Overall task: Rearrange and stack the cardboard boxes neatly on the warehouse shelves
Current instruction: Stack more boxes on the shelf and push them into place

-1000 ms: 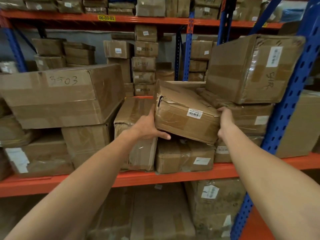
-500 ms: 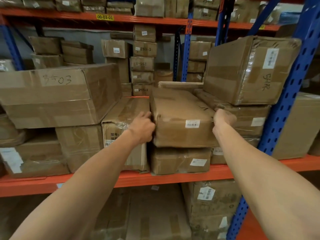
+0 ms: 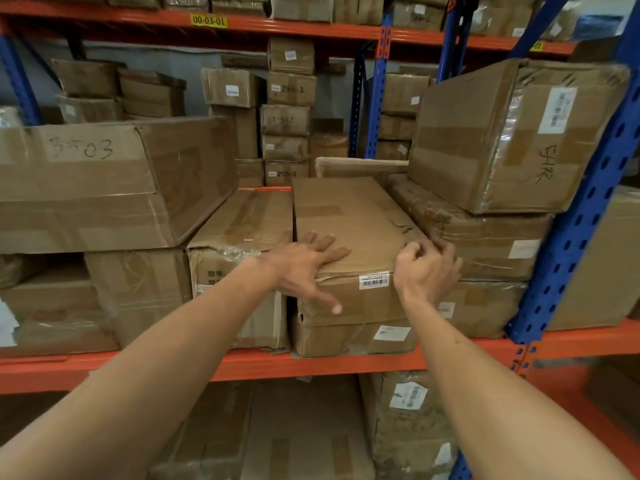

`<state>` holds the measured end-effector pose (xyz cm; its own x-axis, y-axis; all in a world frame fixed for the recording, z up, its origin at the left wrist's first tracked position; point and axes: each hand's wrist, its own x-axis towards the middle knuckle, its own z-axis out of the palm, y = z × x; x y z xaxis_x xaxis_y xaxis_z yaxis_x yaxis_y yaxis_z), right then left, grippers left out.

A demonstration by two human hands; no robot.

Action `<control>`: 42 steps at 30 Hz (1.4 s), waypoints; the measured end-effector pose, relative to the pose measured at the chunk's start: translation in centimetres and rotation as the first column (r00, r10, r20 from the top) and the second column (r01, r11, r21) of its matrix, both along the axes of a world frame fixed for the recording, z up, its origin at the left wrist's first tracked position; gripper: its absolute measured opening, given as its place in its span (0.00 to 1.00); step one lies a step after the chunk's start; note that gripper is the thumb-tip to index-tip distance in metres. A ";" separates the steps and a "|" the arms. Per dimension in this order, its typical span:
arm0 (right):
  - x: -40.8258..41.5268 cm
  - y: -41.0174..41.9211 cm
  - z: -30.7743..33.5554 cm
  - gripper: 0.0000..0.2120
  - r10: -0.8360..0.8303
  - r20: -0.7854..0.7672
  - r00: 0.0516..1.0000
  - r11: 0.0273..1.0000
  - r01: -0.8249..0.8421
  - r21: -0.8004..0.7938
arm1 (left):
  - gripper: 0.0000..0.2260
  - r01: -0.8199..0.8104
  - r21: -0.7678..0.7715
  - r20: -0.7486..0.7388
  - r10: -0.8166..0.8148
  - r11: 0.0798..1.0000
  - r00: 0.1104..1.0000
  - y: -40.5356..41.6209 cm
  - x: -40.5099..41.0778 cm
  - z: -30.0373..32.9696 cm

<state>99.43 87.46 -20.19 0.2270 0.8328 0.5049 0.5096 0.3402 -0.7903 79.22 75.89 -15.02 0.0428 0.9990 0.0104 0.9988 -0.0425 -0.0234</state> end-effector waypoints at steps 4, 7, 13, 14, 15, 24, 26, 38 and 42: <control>-0.9 0.9 0.3 0.23 -0.017 0.049 0.999 1.000 0.018 -0.012 | 0.52 0.025 -0.046 -0.149 -0.031 0.999 0.988 2.4 -1.1 1.0; -1.9 1.1 0.7 0.19 -0.012 0.075 0.997 1.000 0.013 -0.011 | 0.53 -0.008 -0.095 -0.147 -0.006 0.995 0.989 3.5 -1.9 2.0; -1.0 0.9 1.0 0.14 0.079 0.187 0.979 0.993 -0.061 -0.099 | 0.54 -0.028 -0.131 -0.109 0.014 0.991 0.994 3.2 -1.7 1.7; -0.6 0.8 1.5 0.14 0.122 0.208 0.971 0.987 -0.096 -0.130 | 0.55 -0.039 -0.155 -0.119 0.021 0.987 0.993 3.2 -1.5 2.1; -0.1 0.7 2.1 0.15 0.166 0.235 0.958 0.979 -0.130 -0.159 | 0.55 -0.056 -0.185 -0.132 0.031 0.981 0.991 3.3 -1.3 2.7; 7.4 0.3 7.5 0.14 0.084 0.203 0.975 0.996 -0.087 0.004 | 0.54 -0.139 -0.231 -0.045 0.132 0.963 0.990 5.0 1.1 9.2; 9.1 0.8 9.3 0.15 0.007 0.096 0.995 1.000 -0.010 0.023 | 0.52 -0.122 -0.085 -0.049 0.118 0.989 0.992 5.8 2.1 11.4; 18.2 7.3 14.4 0.35 0.117 -0.798 0.591 0.818 -0.513 -0.260 | 0.55 0.022 0.448 -0.061 0.006 0.894 0.998 11.9 17.5 24.4; 19.2 9.4 14.8 0.29 0.101 -0.901 0.422 0.719 -0.657 -0.227 | 0.50 -0.172 0.455 0.358 -0.003 0.874 0.934 14.9 22.4 24.9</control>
<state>118.64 96.85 -5.36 -0.1357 0.9690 -0.2065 -0.5023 -0.2469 -0.8287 101.59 90.75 9.86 -0.1348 0.8678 0.4783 0.9472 -0.0288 0.3192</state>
